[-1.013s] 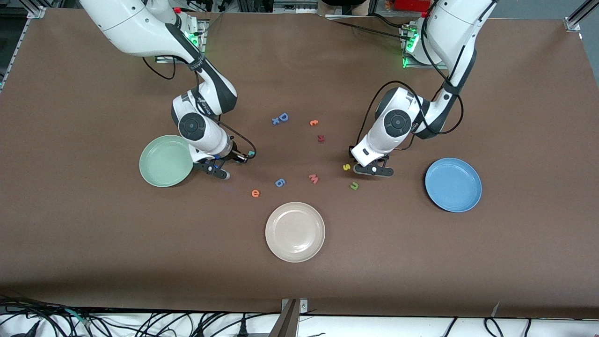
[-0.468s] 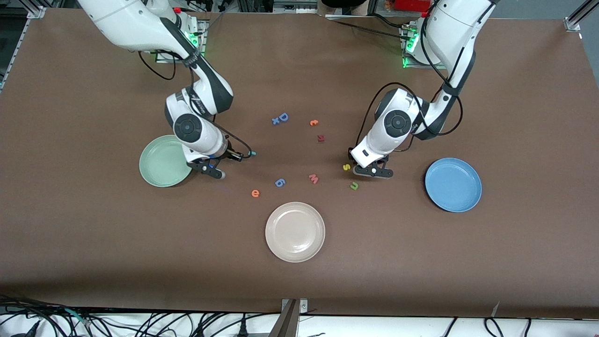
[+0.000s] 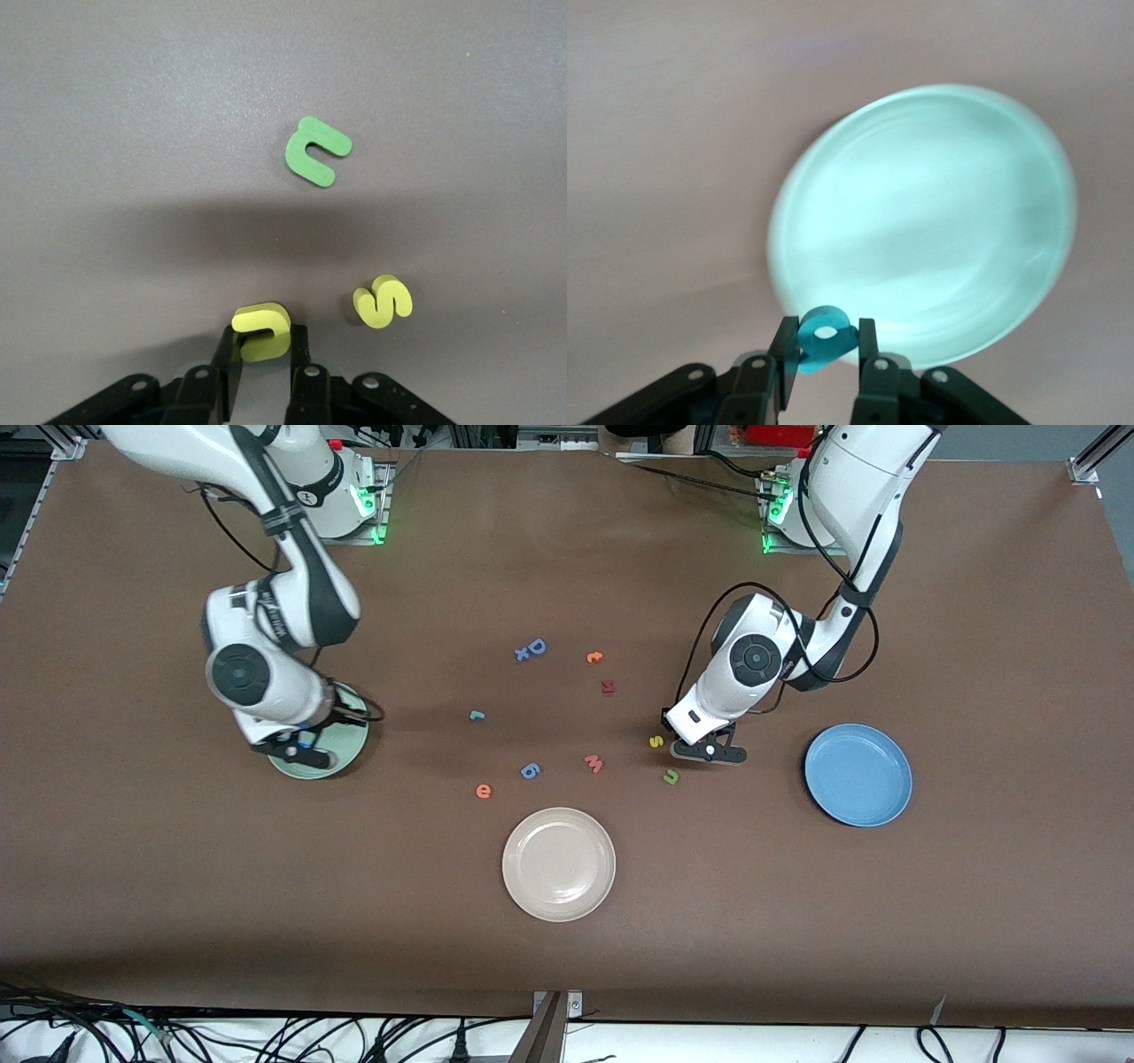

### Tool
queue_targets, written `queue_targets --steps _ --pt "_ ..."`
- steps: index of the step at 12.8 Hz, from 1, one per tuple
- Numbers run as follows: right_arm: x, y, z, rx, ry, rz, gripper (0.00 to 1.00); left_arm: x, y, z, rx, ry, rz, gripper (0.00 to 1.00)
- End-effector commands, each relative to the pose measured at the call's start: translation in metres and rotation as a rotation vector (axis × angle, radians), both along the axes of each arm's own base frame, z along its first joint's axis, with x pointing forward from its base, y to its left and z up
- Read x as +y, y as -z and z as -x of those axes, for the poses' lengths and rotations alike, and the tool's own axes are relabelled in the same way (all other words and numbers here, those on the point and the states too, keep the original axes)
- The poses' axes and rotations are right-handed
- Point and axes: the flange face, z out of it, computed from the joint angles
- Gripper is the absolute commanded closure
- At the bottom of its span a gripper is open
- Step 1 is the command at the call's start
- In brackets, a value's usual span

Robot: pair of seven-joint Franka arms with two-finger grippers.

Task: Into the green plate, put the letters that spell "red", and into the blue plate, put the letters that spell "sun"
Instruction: 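Grasp the yellow u with the left gripper while the right gripper lifts, then drop the teal letter on the green plate while the left gripper drops u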

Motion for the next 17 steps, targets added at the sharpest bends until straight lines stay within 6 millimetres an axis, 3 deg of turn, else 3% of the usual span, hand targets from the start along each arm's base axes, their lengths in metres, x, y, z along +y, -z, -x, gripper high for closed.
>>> queue_targets --steps 1,4,5,8,9,10,12,14,15,17 --pt "-0.041 0.013 0.002 0.034 -0.075 -0.002 1.00 0.002 -0.020 -0.011 -0.005 0.011 -0.017 0.86" --pt "-0.049 0.033 0.002 0.047 -0.080 -0.006 1.00 0.019 -0.063 -0.043 0.081 0.017 -0.065 0.86" --pt "-0.049 0.041 0.002 0.052 -0.080 -0.006 1.00 0.036 -0.074 -0.056 0.097 0.041 -0.066 0.85" --pt "-0.049 0.050 0.002 0.055 -0.081 -0.005 0.70 0.109 -0.090 -0.087 0.106 0.125 -0.042 0.85" --pt "-0.049 0.052 0.003 0.058 -0.081 -0.005 0.68 0.139 -0.092 -0.095 0.114 0.150 -0.033 0.84" --pt "-0.049 0.052 0.003 0.060 -0.081 -0.005 0.48 0.175 -0.092 -0.102 0.115 0.172 -0.024 0.84" --pt "-0.046 0.041 0.001 0.051 -0.069 -0.008 0.38 0.234 -0.090 -0.109 0.108 0.219 -0.014 0.84" --pt "-0.034 0.029 0.002 0.042 -0.056 -0.020 0.21 0.270 -0.081 -0.108 0.125 0.268 -0.105 0.84" --pt "-0.026 0.023 0.003 0.045 -0.034 -0.032 0.19 0.282 -0.070 -0.105 0.145 0.280 -0.131 0.84" --pt "0.011 0.012 0.008 0.051 0.032 -0.059 0.19 0.299 -0.052 -0.103 0.172 0.265 -0.128 0.84"
